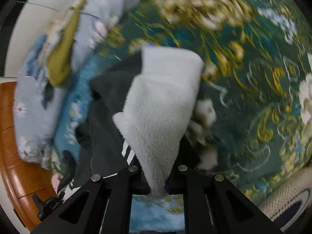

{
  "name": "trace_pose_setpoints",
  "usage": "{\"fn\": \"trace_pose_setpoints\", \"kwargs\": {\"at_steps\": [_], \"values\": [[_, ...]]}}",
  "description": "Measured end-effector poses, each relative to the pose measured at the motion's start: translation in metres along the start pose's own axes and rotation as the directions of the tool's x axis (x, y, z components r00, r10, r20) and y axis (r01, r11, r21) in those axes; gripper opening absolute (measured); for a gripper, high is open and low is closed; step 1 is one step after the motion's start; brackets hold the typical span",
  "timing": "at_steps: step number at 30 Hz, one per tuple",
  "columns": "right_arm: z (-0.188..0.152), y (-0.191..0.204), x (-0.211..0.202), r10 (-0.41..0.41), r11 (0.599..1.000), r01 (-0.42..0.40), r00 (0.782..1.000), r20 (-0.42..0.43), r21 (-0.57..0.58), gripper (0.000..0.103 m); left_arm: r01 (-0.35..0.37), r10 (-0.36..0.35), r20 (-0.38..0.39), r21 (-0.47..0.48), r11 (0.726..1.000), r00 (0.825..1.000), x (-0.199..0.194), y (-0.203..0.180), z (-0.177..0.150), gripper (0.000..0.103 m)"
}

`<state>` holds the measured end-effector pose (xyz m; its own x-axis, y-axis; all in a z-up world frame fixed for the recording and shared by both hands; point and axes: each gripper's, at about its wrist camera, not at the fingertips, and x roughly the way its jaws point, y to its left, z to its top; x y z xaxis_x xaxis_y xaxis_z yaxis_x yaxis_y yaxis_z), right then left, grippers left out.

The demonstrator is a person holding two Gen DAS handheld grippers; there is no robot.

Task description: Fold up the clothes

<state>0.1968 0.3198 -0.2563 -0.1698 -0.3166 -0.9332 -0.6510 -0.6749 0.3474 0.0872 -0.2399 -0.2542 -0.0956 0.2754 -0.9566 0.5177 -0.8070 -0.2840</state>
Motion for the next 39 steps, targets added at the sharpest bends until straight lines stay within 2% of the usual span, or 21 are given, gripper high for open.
{"fn": "trace_pose_setpoints", "kwargs": {"at_steps": [6, 7, 9, 11, 13, 15, 18, 21, 25, 28, 30, 32, 34, 35, 38, 39], "values": [[0.005, 0.004, -0.002, -0.029, 0.999, 0.029, 0.999, 0.015, -0.027, 0.013, 0.000, 0.000, -0.002, 0.076, 0.997, 1.000, -0.002, -0.011, -0.001, 0.019], [0.007, 0.007, -0.003, -0.042, 0.998, 0.043, 0.999, 0.018, -0.043, 0.015, 0.001, -0.001, 0.001, 0.085, 0.996, 1.000, -0.003, -0.012, 0.001, 0.023], [0.010, 0.009, -0.007, -0.074, 0.995, 0.075, 0.997, 0.024, -0.067, 0.023, -0.011, 0.010, 0.018, 0.097, 0.995, 1.000, -0.012, -0.013, 0.006, 0.040], [0.012, 0.008, -0.016, -0.105, 0.990, 0.108, 0.994, 0.035, -0.086, 0.034, -0.023, 0.018, 0.051, 0.099, 0.995, 0.999, -0.024, -0.013, 0.012, 0.050], [0.013, 0.009, -0.030, -0.160, 0.977, 0.168, 0.985, 0.069, -0.132, 0.036, -0.043, 0.033, 0.085, 0.119, 0.992, 0.996, -0.034, -0.015, 0.016, 0.055], [0.016, 0.021, -0.042, -0.204, 0.951, 0.226, 0.971, 0.121, -0.211, 0.037, -0.067, 0.050, 0.114, 0.154, 0.986, 0.992, -0.044, -0.020, 0.019, 0.061], [0.025, 0.049, -0.042, -0.227, 0.903, 0.273, 0.959, 0.171, -0.333, 0.039, -0.056, 0.036, 0.112, 0.182, 0.982, 0.993, -0.044, -0.036, 0.027, 0.061], [0.035, 0.092, -0.016, -0.219, 0.844, 0.267, 0.963, 0.156, -0.465, 0.041, -0.021, 0.000, 0.104, 0.205, 0.978, 0.995, -0.044, -0.063, 0.031, 0.061], [0.039, 0.145, 0.031, -0.233, 0.746, 0.246, 0.967, 0.104, -0.619, 0.041, 0.032, -0.058, 0.092, 0.258, 0.966, 0.994, -0.047, -0.100, 0.028, 0.062], [0.036, 0.164, 0.066, -0.315, 0.668, 0.291, 0.944, 0.095, -0.685, 0.041, 0.036, -0.070, 0.095, 0.319, 0.947, 0.993, -0.055, -0.121, 0.022, 0.064], [0.041, 0.164, 0.078, -0.355, 0.649, 0.326, 0.929, 0.106, -0.688, 0.041, 0.015, -0.058, 0.110, 0.359, 0.933, 0.992, -0.061, -0.129, 0.019, 0.065], [0.047, 0.161, 0.084, -0.382, 0.653, 0.347, 0.918, 0.104, -0.673, 0.041, 0.000, -0.047, 0.114, 0.381, 0.924, 0.992, -0.065, -0.131, 0.016, 0.065], [0.054, 0.157, 0.085, -0.387, 0.670, 0.353, 0.917, 0.098, -0.653, 0.024, -0.006, -0.042, 0.119, 0.378, 0.926, 0.992, -0.068, -0.131, 0.016, 0.065], [0.058, 0.155, 0.083, -0.386, 0.682, 0.352, 0.918, 0.093, -0.641, 0.012, -0.008, -0.040, 0.120, 0.371, 0.929, 0.992, -0.069, -0.130, 0.016, 0.065], [0.070, 0.150, 0.065, -0.347, 0.731, 0.326, 0.934, 0.085, -0.599, 0.010, 0.002, -0.050, 0.128, 0.351, 0.936, 0.990, -0.074, -0.125, 0.016, 0.065], [0.074, 0.147, 0.052, -0.328, 0.745, 0.326, 0.939, 0.106, -0.582, 0.009, 0.007, -0.055, 0.129, 0.348, 0.937, 0.990, -0.075, -0.124, 0.016, 0.065]]}}
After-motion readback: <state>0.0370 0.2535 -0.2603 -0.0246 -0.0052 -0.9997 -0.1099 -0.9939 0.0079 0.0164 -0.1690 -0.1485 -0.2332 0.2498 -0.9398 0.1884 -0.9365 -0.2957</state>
